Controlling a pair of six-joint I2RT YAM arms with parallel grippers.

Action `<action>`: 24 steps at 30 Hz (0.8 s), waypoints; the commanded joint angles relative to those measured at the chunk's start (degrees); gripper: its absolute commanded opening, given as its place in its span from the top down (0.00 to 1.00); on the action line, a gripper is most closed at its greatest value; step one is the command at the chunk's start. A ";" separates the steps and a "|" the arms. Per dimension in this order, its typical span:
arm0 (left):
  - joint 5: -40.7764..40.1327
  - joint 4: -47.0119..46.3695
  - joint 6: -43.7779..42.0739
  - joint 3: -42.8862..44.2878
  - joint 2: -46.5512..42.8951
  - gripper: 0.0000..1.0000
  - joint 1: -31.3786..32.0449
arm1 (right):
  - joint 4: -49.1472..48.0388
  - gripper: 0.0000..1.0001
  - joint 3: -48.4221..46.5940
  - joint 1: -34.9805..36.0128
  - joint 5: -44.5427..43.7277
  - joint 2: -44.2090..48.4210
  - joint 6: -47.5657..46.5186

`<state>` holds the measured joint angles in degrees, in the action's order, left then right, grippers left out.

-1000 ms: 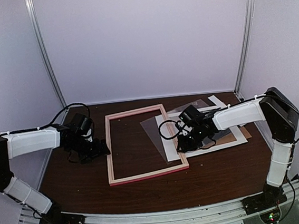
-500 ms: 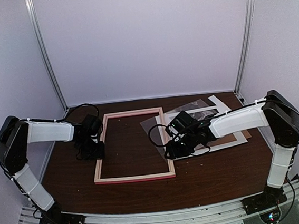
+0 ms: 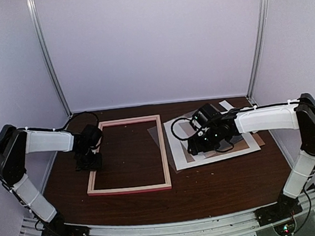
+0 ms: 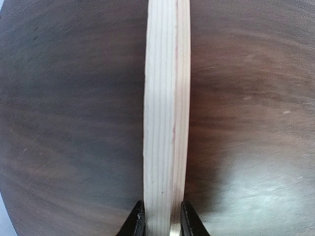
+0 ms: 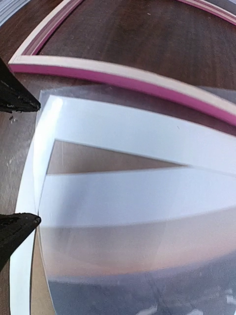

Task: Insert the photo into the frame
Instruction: Move the frame body to the center of the board.

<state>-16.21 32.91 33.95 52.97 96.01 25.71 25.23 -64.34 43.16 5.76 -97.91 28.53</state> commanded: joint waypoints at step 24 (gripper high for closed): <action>4.08 1.23 -1.72 -2.04 -12.80 0.30 -8.20 | 4.88 0.13 -4.52 -33.98 -4.64 -3.72 -9.80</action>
<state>-17.78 35.14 31.77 48.07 87.20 17.56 30.70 -65.21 12.75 -1.15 -98.45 20.80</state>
